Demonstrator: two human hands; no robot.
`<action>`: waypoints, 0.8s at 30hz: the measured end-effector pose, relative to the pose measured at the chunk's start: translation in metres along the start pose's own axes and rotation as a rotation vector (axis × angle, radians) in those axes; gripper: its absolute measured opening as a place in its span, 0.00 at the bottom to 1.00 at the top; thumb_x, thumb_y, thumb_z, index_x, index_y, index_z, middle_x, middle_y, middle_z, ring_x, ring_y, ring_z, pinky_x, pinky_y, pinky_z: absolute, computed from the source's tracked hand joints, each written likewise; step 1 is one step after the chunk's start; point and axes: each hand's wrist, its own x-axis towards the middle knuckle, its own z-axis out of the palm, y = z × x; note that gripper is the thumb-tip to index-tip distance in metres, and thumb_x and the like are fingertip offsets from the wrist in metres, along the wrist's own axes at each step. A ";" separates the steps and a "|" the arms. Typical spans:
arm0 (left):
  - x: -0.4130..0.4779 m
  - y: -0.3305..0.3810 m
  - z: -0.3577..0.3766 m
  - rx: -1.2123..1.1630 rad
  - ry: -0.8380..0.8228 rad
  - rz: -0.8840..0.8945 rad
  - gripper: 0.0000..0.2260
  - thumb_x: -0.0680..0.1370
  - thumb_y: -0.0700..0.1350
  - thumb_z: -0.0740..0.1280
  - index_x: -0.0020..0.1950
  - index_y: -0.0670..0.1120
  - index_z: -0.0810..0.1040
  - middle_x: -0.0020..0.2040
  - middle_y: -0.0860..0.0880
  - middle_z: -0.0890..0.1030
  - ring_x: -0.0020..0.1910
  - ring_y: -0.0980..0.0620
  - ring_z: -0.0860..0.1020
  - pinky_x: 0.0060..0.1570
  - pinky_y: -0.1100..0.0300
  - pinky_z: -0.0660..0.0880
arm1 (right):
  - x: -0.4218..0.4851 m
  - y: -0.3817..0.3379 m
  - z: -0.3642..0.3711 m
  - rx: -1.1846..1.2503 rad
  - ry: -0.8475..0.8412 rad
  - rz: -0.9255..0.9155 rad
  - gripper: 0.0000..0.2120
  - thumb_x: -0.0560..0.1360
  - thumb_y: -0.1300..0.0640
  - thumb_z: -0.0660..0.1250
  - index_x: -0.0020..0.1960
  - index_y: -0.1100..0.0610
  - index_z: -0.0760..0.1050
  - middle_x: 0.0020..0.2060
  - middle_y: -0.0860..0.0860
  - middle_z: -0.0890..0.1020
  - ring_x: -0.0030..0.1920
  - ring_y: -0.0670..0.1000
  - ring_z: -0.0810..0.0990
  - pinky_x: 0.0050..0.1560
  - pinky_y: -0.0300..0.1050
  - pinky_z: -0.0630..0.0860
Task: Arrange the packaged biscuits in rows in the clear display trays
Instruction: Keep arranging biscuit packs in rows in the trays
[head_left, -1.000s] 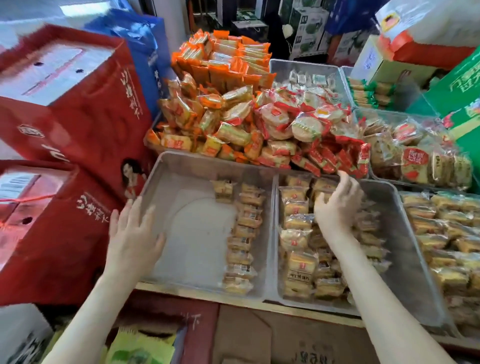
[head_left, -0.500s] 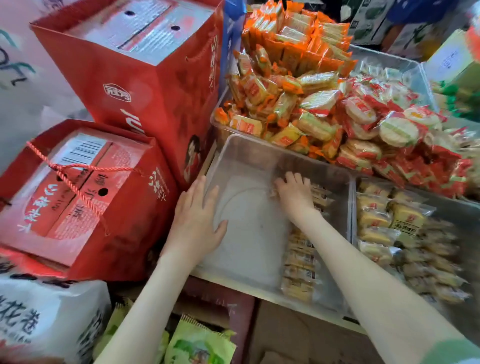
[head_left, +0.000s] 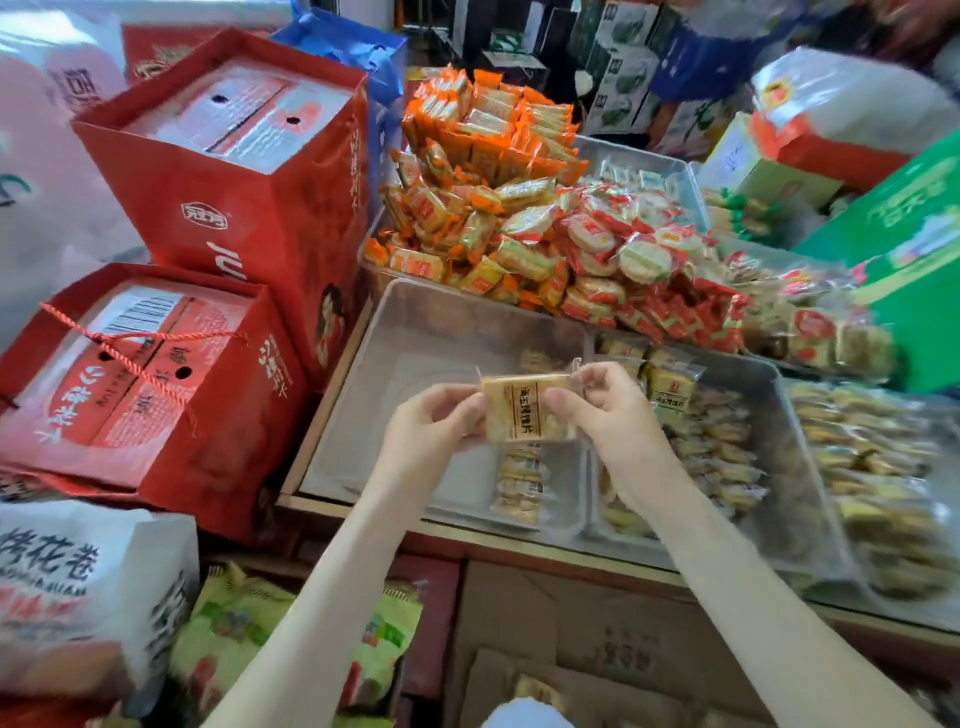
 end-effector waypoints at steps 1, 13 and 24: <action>-0.008 0.003 0.009 -0.013 0.000 -0.015 0.05 0.79 0.40 0.67 0.51 0.45 0.82 0.47 0.45 0.86 0.48 0.49 0.84 0.49 0.55 0.81 | -0.012 0.001 -0.009 0.069 0.031 -0.004 0.08 0.76 0.59 0.69 0.53 0.57 0.71 0.44 0.51 0.84 0.43 0.45 0.83 0.35 0.33 0.74; -0.084 0.034 0.103 0.091 0.035 0.097 0.06 0.78 0.37 0.69 0.40 0.41 0.78 0.32 0.48 0.81 0.32 0.53 0.79 0.37 0.58 0.81 | -0.094 0.018 -0.105 0.423 0.238 0.062 0.06 0.78 0.61 0.65 0.45 0.59 0.79 0.43 0.58 0.83 0.42 0.55 0.78 0.40 0.46 0.79; -0.127 0.032 0.149 0.496 0.232 0.239 0.05 0.78 0.45 0.70 0.51 0.46 0.77 0.45 0.53 0.81 0.40 0.59 0.79 0.40 0.69 0.76 | -0.124 0.020 -0.124 0.460 0.328 0.010 0.07 0.80 0.58 0.63 0.44 0.57 0.73 0.40 0.52 0.84 0.41 0.50 0.84 0.44 0.54 0.83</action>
